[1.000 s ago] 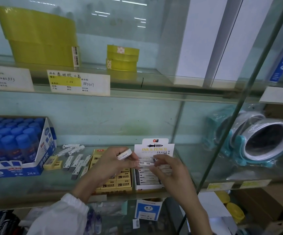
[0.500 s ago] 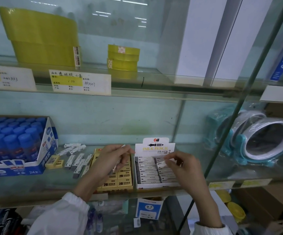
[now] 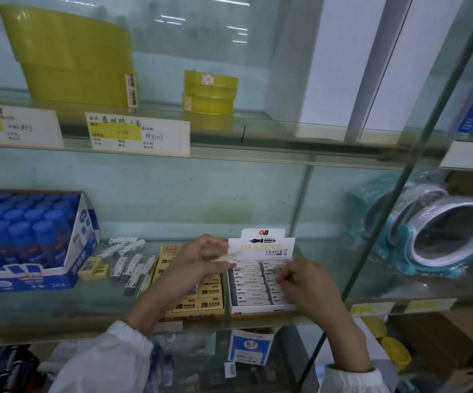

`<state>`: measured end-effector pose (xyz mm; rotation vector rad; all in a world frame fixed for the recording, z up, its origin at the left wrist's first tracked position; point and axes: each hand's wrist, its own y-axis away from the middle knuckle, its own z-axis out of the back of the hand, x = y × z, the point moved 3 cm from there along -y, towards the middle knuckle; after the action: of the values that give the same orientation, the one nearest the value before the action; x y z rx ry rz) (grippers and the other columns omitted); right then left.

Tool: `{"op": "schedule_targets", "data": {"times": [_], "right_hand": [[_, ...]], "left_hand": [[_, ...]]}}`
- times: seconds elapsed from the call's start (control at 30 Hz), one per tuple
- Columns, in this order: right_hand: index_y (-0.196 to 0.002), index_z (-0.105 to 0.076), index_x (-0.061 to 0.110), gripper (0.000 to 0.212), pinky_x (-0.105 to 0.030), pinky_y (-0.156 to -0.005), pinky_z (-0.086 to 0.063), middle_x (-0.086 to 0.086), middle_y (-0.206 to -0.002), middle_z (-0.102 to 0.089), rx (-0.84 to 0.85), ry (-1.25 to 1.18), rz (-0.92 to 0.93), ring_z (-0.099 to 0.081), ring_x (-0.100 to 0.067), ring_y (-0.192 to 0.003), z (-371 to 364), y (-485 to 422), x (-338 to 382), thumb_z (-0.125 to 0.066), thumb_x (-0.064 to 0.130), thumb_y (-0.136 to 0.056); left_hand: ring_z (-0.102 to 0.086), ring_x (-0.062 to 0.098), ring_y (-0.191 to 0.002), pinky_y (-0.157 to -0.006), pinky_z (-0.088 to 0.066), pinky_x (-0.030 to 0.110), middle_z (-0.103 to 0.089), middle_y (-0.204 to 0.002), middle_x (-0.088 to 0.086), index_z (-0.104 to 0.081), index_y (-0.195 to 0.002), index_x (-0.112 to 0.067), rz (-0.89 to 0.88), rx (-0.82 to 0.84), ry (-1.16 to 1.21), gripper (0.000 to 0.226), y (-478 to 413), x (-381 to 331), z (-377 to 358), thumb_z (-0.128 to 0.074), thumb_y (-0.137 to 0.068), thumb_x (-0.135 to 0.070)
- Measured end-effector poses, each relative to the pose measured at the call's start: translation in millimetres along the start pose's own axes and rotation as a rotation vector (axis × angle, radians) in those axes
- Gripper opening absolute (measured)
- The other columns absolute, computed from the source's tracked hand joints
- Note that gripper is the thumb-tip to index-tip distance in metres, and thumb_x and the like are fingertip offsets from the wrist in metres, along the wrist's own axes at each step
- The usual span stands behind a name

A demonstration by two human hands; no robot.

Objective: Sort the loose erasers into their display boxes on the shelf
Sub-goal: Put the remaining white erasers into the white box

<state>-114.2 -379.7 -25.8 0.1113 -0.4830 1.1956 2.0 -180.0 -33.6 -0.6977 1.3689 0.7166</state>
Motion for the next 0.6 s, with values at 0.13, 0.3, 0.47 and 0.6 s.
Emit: {"op": "schedule_targets", "data": {"times": [0.13, 0.3, 0.47, 0.6], "right_hand": [[-0.088, -0.069, 0.028, 0.006, -0.011, -0.059, -0.042, 0.016, -0.092, -0.063, -0.003, -0.002, -0.023, -0.058, 0.001, -0.074, -0.2, 0.8, -1.6, -0.064, 0.027, -0.091], [-0.103, -0.065, 0.034, 0.015, -0.013, -0.062, -0.041, 0.016, -0.085, -0.067, -0.15, -0.344, 0.043, -0.059, 0.001, -0.076, 3.9, 10.6, 21.7, -0.068, 0.034, -0.088], [-0.097, -0.07, 0.029, 0.016, -0.015, -0.06, -0.047, 0.01, -0.079, -0.07, -0.002, -0.504, 0.099, -0.063, 0.0, -0.074, -15.6, 8.8, 51.3, -0.071, 0.04, -0.085], [-0.089, -0.072, 0.022, 0.005, -0.015, -0.058, -0.045, 0.011, -0.065, -0.062, -0.011, -0.677, 0.06, -0.056, 0.001, -0.061, -18.0, 4.8, 46.9, -0.074, 0.023, -0.085]], "left_hand": [[-0.062, 0.002, -0.056, -0.046, -0.042, 0.014, -0.079, -0.101, 0.002, -0.064, -0.102, -0.006, -0.038, -0.001, -0.08, 0.025, 0.9, -0.1, -1.7, -0.076, -0.082, 0.004], [-0.058, 0.019, -0.07, -0.054, -0.046, 0.026, -0.077, -0.1, 0.001, -0.07, -0.094, -0.013, -0.079, 0.03, -0.127, 0.025, 2.4, -0.8, 0.2, -0.082, -0.077, 0.0], [-0.059, -0.002, -0.068, -0.065, -0.047, 0.025, -0.067, -0.075, -0.014, -0.076, -0.09, -0.018, -0.135, 0.03, -0.184, 0.022, 4.3, -2.9, -0.1, -0.084, -0.075, -0.004], [-0.064, 0.015, -0.082, -0.077, -0.053, 0.039, -0.071, -0.089, 0.004, -0.077, -0.091, -0.026, -0.096, 0.023, -0.153, 0.025, 4.5, -1.4, 1.6, -0.088, -0.072, -0.014]]}}
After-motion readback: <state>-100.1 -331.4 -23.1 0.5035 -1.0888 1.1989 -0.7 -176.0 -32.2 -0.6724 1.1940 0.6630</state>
